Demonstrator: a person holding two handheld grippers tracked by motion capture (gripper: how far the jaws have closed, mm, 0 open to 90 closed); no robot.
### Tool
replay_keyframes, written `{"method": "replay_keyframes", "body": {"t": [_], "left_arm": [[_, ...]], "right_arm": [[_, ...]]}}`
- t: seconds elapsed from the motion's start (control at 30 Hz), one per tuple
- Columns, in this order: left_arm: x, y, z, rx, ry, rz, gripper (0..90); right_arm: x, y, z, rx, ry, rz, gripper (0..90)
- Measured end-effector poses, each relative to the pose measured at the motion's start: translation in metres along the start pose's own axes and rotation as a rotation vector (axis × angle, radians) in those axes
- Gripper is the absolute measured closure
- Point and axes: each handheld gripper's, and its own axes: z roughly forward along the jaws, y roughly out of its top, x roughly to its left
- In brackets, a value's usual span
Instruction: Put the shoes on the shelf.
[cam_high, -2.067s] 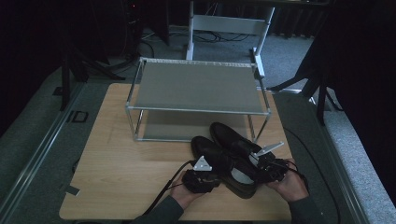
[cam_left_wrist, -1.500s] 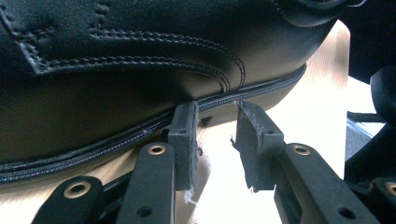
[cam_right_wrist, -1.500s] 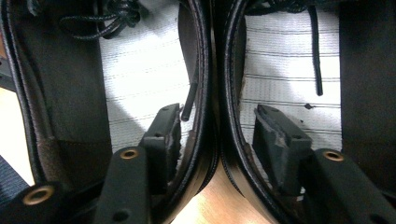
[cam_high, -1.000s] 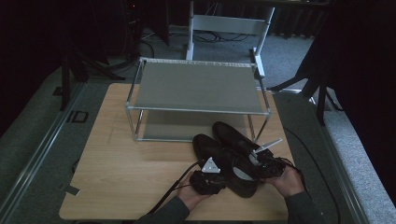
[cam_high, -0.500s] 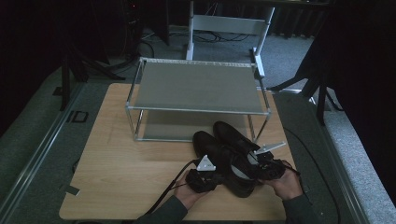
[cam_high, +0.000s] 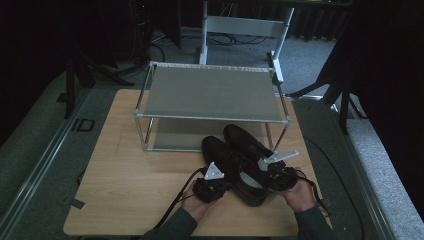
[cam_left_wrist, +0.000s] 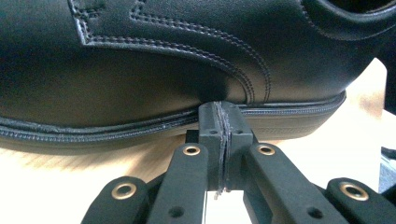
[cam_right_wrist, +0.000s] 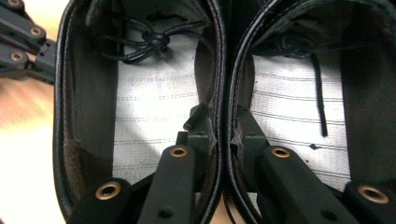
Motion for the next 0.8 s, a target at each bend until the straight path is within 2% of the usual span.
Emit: {"method": "replay_keyframes", "body": {"t": [0.07,0.17,0.4,0.63,0.67,0.8], "left_arm": [[0.003,0.0,-0.001,-0.001,0.01,-0.008,89.1],[0.007,0.001,-0.002,-0.003,0.025,-0.019,89.2],[0.012,0.002,-0.005,-0.01,0.047,-0.03,89.3],[0.022,0.005,-0.008,-0.025,0.07,-0.055,89.4],[0.025,0.007,-0.009,-0.034,0.08,-0.068,89.5],[0.032,0.009,-0.009,-0.041,0.091,-0.085,89.6]], "right_arm": [[0.001,0.001,0.001,-0.002,-0.001,-0.004,80.6],[0.006,0.009,0.005,-0.009,-0.029,-0.02,80.8],[0.008,0.016,0.009,-0.019,-0.034,-0.014,80.8],[0.01,0.023,0.014,-0.034,-0.04,0.011,80.8],[0.008,0.026,0.017,-0.039,-0.037,0.038,80.8],[0.012,0.032,0.02,-0.046,-0.065,0.041,80.8]]}}
